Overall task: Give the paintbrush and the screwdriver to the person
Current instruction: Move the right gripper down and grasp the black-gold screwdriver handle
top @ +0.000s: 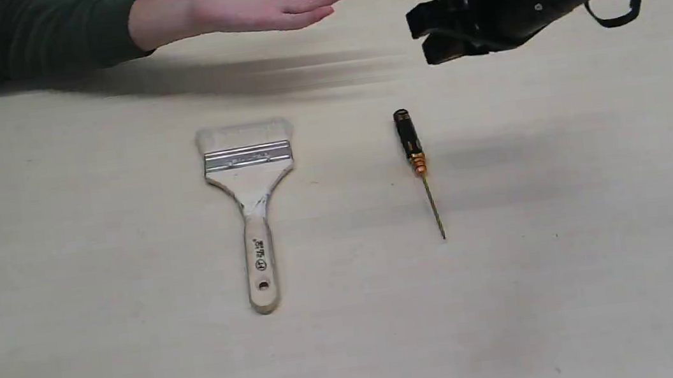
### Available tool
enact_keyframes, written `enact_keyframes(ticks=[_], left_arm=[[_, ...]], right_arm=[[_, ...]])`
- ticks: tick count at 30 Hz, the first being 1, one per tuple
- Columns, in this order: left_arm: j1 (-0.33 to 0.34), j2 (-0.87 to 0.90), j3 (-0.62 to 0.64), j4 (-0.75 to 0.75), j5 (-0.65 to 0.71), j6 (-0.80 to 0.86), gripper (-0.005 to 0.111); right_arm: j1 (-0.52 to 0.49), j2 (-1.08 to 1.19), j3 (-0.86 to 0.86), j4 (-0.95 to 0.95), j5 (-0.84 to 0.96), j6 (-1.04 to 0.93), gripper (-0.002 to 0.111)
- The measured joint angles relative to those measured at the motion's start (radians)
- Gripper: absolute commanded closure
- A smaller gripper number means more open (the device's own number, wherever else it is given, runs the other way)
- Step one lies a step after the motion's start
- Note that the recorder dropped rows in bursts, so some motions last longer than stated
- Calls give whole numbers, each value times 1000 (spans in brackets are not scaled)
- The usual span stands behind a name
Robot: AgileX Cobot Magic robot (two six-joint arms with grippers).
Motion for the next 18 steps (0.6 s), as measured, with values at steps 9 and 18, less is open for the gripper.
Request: enact_keyframes(ticks=[9, 18], left_arm=[[0, 0, 0, 0, 0, 0, 107], [0, 0, 0, 0, 0, 0, 107]], right_arm=[[11, 93, -13, 0, -18, 30, 62], [68, 181, -78, -139, -18, 170, 62]])
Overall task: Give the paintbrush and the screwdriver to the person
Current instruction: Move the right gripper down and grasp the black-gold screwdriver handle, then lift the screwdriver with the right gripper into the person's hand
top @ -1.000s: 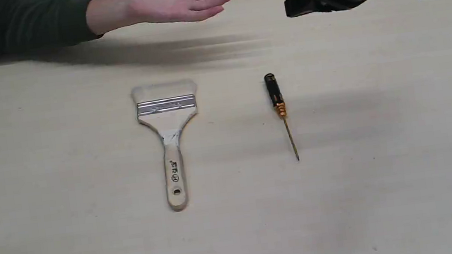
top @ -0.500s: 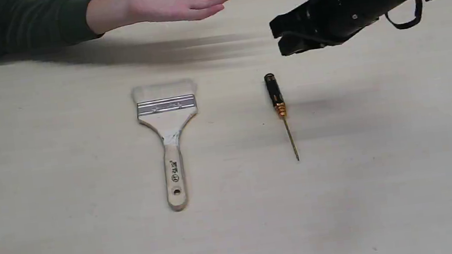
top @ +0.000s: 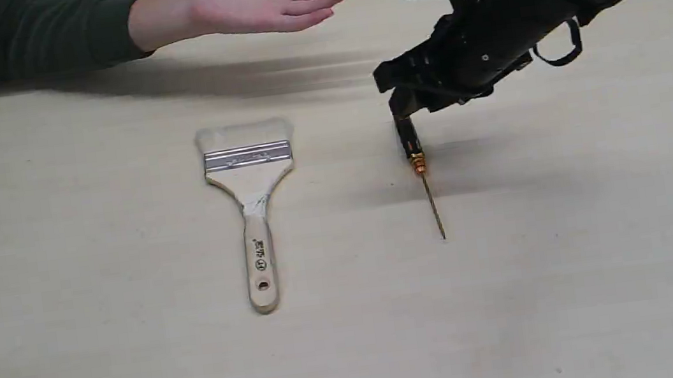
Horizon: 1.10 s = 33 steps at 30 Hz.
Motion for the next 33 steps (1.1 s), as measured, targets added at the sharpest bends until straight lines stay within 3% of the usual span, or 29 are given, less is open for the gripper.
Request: enact_keyframes(ticks=[9, 27, 33], left_arm=[[0, 0, 0, 0, 0, 0, 107], [0, 0, 0, 0, 0, 0, 107], [0, 0, 0, 0, 0, 0, 107]], right_arm=[[95, 85, -112, -420, 51, 409, 62], [95, 163, -135, -451, 94, 448, 63], [95, 167, -135, -451, 95, 449, 88]])
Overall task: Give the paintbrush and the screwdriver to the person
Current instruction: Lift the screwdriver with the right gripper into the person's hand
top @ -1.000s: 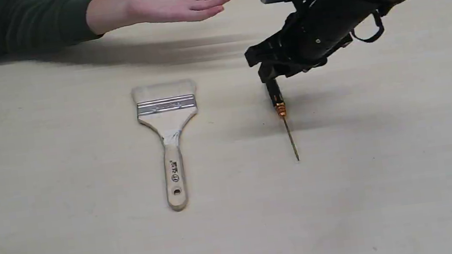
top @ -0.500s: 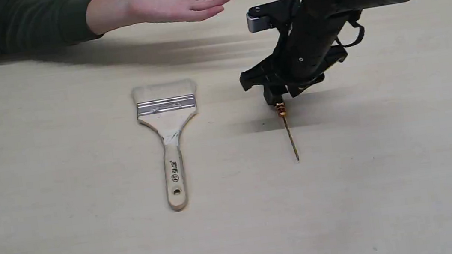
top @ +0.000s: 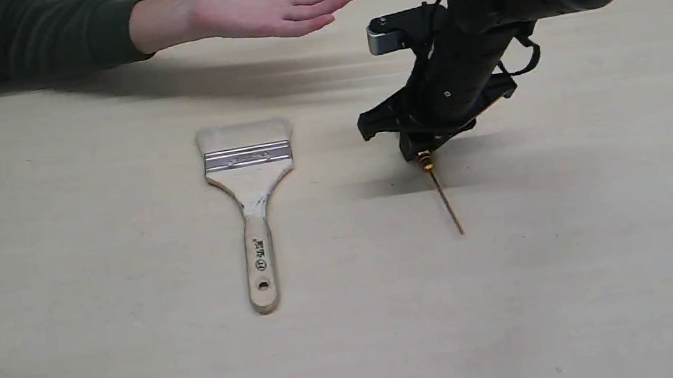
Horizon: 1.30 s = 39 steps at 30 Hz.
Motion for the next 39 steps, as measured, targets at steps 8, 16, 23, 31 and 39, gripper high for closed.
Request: enact_keyframes(ticks=[8, 16, 23, 31, 39], left_arm=[[0, 0, 0, 0, 0, 0, 107], [0, 0, 0, 0, 0, 0, 107], [0, 0, 0, 0, 0, 0, 107], [0, 0, 0, 0, 0, 0, 107], [0, 0, 0, 0, 0, 0, 107]], right_arm=[[0, 0, -2, -38, 6, -1, 104], [0, -17, 8, -60, -10, 14, 104], [0, -169, 102, -67, -59, 7, 104], [32, -388, 195, -68, -132, 3, 104], [105, -444, 116, -71, -182, 0, 104]])
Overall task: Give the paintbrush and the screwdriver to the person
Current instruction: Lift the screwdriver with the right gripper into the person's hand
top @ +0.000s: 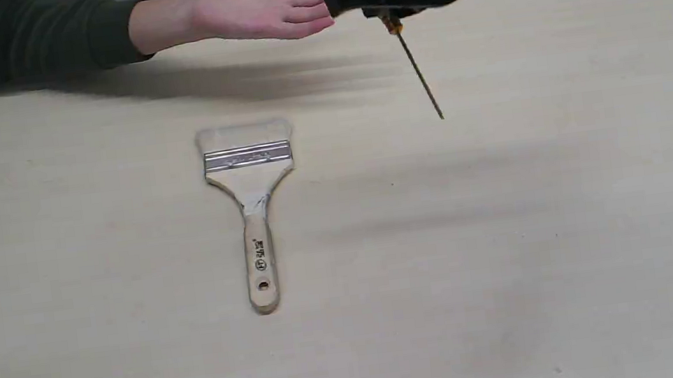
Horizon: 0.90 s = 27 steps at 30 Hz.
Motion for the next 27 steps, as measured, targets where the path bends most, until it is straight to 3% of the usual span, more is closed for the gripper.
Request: enact_keyframes(ticks=[27], left_arm=[[0, 0, 0, 0, 0, 0, 107]], right_arm=[[0, 574, -816, -52, 133, 33, 104]])
